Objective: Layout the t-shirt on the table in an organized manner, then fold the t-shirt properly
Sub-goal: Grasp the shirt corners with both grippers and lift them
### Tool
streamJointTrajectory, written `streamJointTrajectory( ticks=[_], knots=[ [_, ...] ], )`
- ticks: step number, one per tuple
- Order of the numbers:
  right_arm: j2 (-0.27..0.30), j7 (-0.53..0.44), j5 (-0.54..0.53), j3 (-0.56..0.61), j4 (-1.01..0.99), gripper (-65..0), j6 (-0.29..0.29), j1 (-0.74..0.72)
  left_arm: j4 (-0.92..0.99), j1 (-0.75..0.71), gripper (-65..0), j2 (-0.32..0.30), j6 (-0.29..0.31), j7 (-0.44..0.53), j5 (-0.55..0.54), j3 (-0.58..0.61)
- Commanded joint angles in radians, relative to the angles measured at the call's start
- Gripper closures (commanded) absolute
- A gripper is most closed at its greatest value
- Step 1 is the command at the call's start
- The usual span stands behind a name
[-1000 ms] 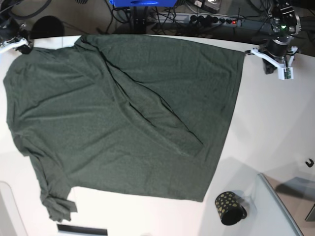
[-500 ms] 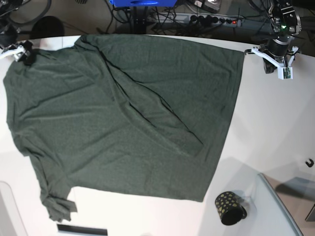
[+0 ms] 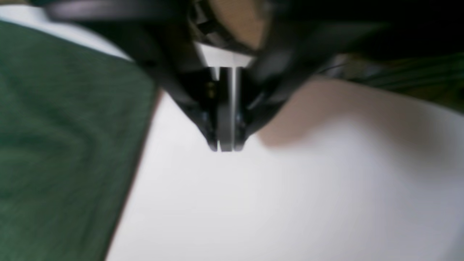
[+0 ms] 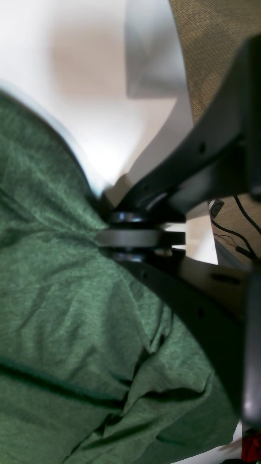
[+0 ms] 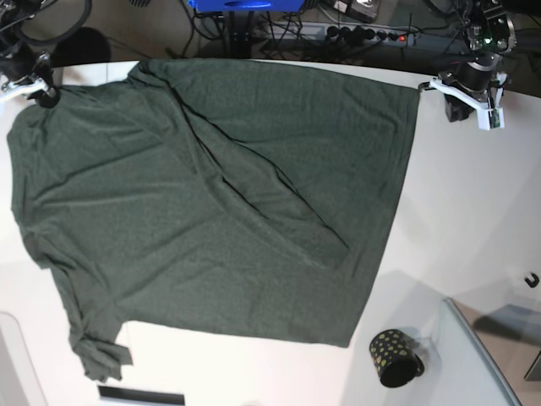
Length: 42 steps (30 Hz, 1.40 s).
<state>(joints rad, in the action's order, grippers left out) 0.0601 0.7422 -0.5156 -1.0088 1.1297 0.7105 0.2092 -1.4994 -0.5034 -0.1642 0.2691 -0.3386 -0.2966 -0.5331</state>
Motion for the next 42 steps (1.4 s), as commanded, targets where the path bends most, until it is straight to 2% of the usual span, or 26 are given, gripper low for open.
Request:
streamJointTrajectory(
  ticks=[1, 3, 4, 11, 12, 15, 26, 31, 37, 39, 40, 42],
  knots=[
    [0.001, 0.046, 0.051, 0.003, -0.003, -0.3, -0.012, 0.009, -0.019, -0.030, -20.1, -0.013, -0.004, 0.014, -0.039, -0.006],
    [0.001, 0.046, 0.051, 0.006, -0.001, -0.5, -0.012, 0.009, -0.020, -0.054, -29.6, -0.015, -0.004, 0.014, -0.109, -0.006],
    [0.001, 0.046, 0.051, 0.006, -0.001, -0.5, -0.012, 0.009, -0.020, -0.065, -31.9, -0.015, -0.004, 0.014, -0.126, -0.003],
    [0.002, 0.046, 0.053, 0.011, 0.002, -0.3, -0.012, 0.011, 0.021, -0.076, -39.7, -0.007, 0.003, 0.022, -0.143, 0.006],
    [0.002, 0.046, 0.053, 0.011, 0.002, -0.3, -0.012, 0.011, 0.015, -0.076, -40.6, -0.007, 0.022, 0.022, -0.143, 0.006],
    [0.002, 0.046, 0.053, 0.011, 0.003, -0.3, -0.012, 0.011, 0.016, -0.074, -43.6, -0.007, 0.129, 0.016, -0.143, 0.006],
    [0.014, 0.046, 0.053, 0.011, -0.003, -0.3, -0.012, 0.011, 0.049, -0.051, -42.9, 0.055, 0.143, 0.016, -0.135, 0.008],
    [0.014, 0.046, 0.053, 0.011, -0.001, -0.2, -0.012, 0.023, 0.096, -0.025, -42.8, 0.048, 0.143, 0.017, -0.135, 0.078],
    [0.014, 0.046, 0.053, 0.011, 0.002, -0.2, -0.012, 0.023, 0.113, -0.011, -42.3, 0.055, 0.143, 0.019, -0.135, 0.100],
    [0.014, 0.047, 0.053, 0.011, 0.003, -0.2, -0.012, 0.025, 0.115, -0.010, -36.5, 0.053, 0.143, 0.019, -0.135, 0.097],
    [0.014, 0.047, 0.053, 0.011, 0.003, -0.2, -0.012, 0.025, 0.115, -0.010, -29.9, 0.053, 0.143, 0.019, -0.135, 0.095],
    [0.014, 0.047, 0.053, 0.011, 0.003, -0.2, -0.012, 0.025, 0.115, -0.010, -11.2, 0.048, 0.143, 0.020, -0.135, 0.095]
  ],
)
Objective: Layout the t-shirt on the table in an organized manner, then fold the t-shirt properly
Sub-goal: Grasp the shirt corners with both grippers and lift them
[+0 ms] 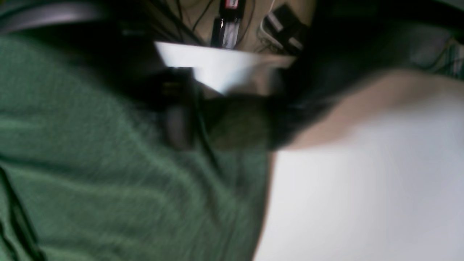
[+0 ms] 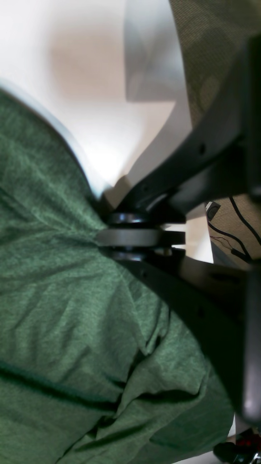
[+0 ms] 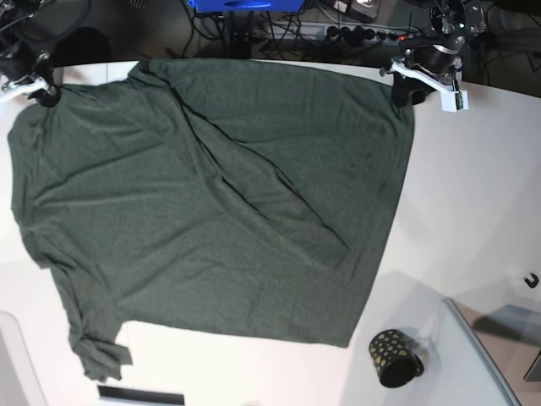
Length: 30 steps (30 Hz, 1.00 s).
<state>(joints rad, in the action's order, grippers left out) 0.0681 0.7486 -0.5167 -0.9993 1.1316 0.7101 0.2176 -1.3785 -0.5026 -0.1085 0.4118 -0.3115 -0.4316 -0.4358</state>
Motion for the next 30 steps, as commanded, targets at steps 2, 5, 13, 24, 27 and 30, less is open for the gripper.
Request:
streamJointTrajectory(
  ticks=[2, 5, 13, 24, 27, 30],
  knots=[
    [0.006, 0.042, 0.054, 0.001, 0.003, -0.2, -0.012, 0.024, -0.015, -0.009, 0.0, -0.007, 0.000, -0.010, 0.000, -0.002],
    [0.006, 0.104, 0.054, 0.000, 0.032, -0.2, -0.012, 0.026, -0.066, -0.020, 0.0, -0.009, 0.000, -0.013, 0.000, -0.004],
    [-0.001, 0.266, 0.054, -0.006, 0.247, -0.5, -0.012, 0.024, -0.241, -0.067, 0.0, -0.009, -0.003, -0.125, 0.000, -0.005],
    [0.006, 0.437, 0.053, 0.003, 0.413, -0.3, -0.051, -0.019, -0.513, -0.074, 0.0, -0.003, -0.003, -0.412, 0.000, -0.062],
    [0.008, 0.496, 0.054, 0.004, 0.425, -0.3, -0.114, -0.066, -0.543, -0.038, 0.0, -0.007, -0.003, -0.470, -0.002, -0.061],
    [0.009, 0.523, 0.056, 0.006, 0.422, -0.3, -0.188, -0.114, -0.543, 0.014, 0.0, -0.006, -0.003, -0.533, -0.002, -0.061]
  ],
)
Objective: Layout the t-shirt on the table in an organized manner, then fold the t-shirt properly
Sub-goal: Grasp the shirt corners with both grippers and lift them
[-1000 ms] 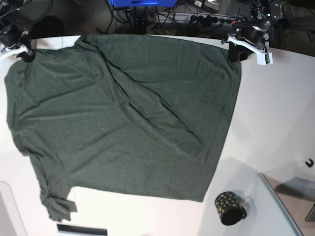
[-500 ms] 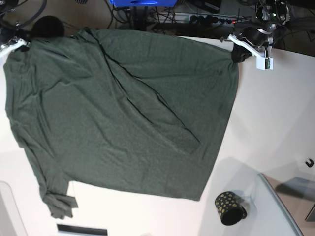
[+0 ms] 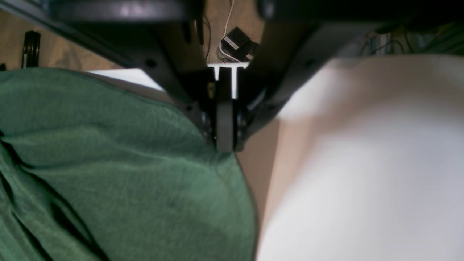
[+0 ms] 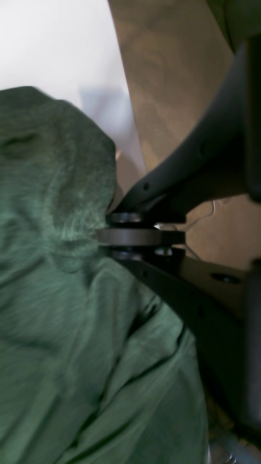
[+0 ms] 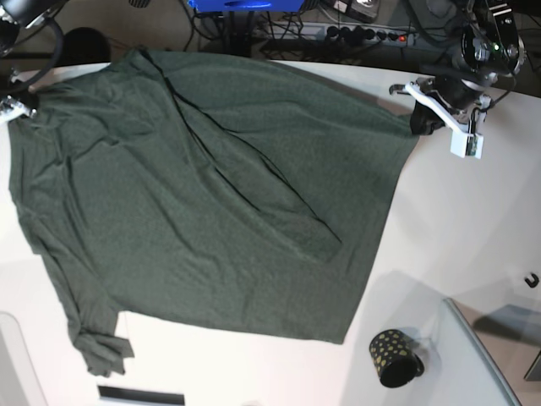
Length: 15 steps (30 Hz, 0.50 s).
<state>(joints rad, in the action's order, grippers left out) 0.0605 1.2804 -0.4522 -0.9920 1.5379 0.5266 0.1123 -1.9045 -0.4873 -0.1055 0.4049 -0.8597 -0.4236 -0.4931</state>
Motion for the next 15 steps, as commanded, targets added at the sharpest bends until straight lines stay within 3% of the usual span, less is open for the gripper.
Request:
streamJointTrajectory(
  ticks=[1, 5, 9, 15],
  knots=[
    [0.025, -0.008, -0.009, 0.000, 0.013, -0.3, -0.032, -0.021, -0.017, 0.014, 0.0, -0.007, 0.004, 0.000, -0.011, -0.003],
    [0.069, -0.017, -0.010, 0.123, -0.050, -0.2, -0.116, -0.072, -0.014, 0.105, 0.0, -0.003, 0.004, -0.062, -0.014, -0.003],
    [0.085, -0.035, -0.010, 0.155, -0.170, -0.2, -0.178, -0.150, 0.027, 0.217, 0.0, -0.003, 0.004, -0.120, -0.010, -0.003],
    [0.140, -0.149, -0.010, 0.201, -0.343, -0.2, -0.236, -0.234, 0.265, 0.371, 0.0, -0.003, 0.004, -0.129, -0.010, -0.002]
  ],
)
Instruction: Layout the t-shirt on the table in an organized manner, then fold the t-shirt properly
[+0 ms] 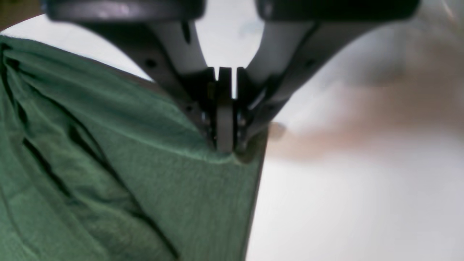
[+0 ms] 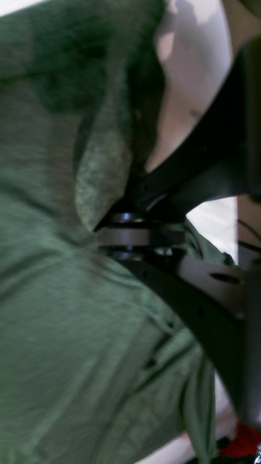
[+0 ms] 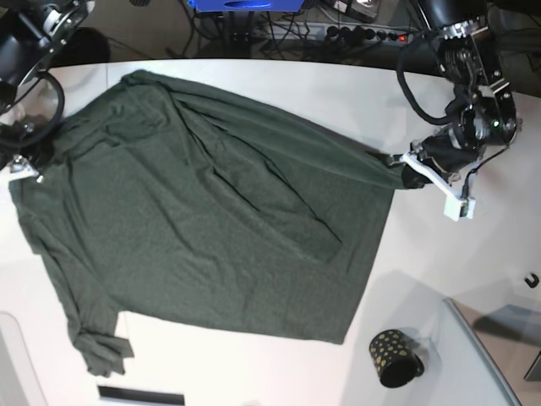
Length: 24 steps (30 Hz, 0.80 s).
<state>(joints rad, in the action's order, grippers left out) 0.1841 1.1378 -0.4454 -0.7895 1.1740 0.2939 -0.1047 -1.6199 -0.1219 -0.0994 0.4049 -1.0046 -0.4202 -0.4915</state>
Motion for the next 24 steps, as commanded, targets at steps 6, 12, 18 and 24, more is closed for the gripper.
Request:
streamJointTrajectory(
  ticks=[6, 12, 18, 24],
  knots=[
    [0.070, -0.150, -0.017, 0.035, -0.151, -0.2, -0.003, -0.037, 0.186, 0.090, 0.0, -0.015, 0.004, 0.082, -0.013, -0.005],
    [0.076, -0.123, -0.025, 0.028, -0.124, -12.5, 0.005, -0.033, 0.254, 0.092, 0.0, -0.010, 0.004, 0.125, -0.012, 0.006],
    [-0.002, -0.011, -0.057, 0.000, 0.261, -39.5, 0.169, 0.121, 0.247, 0.080, 0.0, -0.012, 0.004, 0.122, -0.012, 0.006],
    [-0.120, 0.089, -0.119, -0.006, 0.373, -41.1, 0.232, 0.293, 0.246, 0.078, 0.0, -0.013, 0.004, 0.119, -0.012, 0.006]
  ],
)
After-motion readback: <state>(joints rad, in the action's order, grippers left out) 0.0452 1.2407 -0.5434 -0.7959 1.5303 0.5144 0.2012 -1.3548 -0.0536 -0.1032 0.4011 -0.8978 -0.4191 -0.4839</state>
